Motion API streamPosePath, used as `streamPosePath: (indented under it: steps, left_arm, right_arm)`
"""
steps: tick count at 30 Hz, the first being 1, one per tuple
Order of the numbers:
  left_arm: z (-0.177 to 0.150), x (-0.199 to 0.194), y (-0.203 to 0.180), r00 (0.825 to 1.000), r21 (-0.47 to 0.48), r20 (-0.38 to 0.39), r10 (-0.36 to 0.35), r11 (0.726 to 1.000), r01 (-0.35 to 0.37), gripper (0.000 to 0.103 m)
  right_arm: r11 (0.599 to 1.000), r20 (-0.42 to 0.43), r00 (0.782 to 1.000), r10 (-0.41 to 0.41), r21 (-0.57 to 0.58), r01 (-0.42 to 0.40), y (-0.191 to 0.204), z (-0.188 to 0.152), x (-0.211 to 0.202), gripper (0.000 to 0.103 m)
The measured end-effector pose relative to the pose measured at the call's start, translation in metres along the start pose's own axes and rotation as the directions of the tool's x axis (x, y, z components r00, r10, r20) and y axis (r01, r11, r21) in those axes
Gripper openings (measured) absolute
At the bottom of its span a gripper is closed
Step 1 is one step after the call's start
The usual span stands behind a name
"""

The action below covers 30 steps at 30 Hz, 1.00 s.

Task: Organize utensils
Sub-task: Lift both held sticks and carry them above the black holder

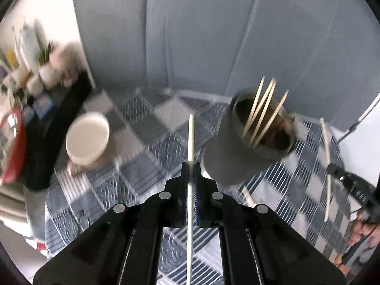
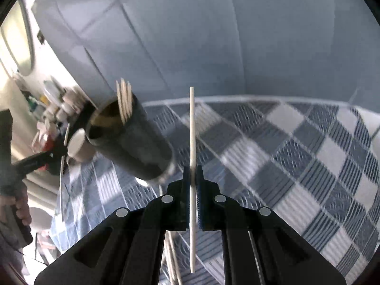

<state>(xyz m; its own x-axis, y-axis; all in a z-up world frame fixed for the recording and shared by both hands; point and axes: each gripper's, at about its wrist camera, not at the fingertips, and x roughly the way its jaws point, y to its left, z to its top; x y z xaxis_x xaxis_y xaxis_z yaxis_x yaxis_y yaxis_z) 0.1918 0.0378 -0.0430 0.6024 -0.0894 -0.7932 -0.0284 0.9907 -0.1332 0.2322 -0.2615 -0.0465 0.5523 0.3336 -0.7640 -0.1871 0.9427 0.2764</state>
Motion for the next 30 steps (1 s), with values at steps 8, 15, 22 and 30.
streamPosePath:
  steps: [8, 15, 22, 30]
  left_arm:
    - [0.057, -0.018, -0.028, 0.996, 0.027, 0.080, -0.044, 0.999, 0.042, 0.005]
    - [0.083, -0.010, -0.056, 0.990, 0.072, 0.122, -0.075, 0.995, 0.067, 0.005]
    - [0.107, 0.010, -0.062, 0.985, 0.073, 0.119, -0.125, 0.990, 0.117, 0.005]
    - [0.121, 0.023, -0.056, 0.973, 0.011, 0.170, -0.158, 0.987, 0.158, 0.005]
  right_arm:
    - [0.996, 0.076, 0.995, 0.061, -0.063, -0.056, 0.044, 0.046, -0.008, 0.005]
    - [0.989, 0.110, 0.988, 0.108, -0.111, -0.095, 0.076, 0.080, 0.005, 0.005]
    - [0.978, 0.136, 0.973, 0.187, -0.122, -0.171, 0.086, 0.105, 0.027, 0.005]
    - [0.967, 0.173, 0.953, 0.247, -0.103, -0.231, 0.086, 0.119, 0.047, 0.005]
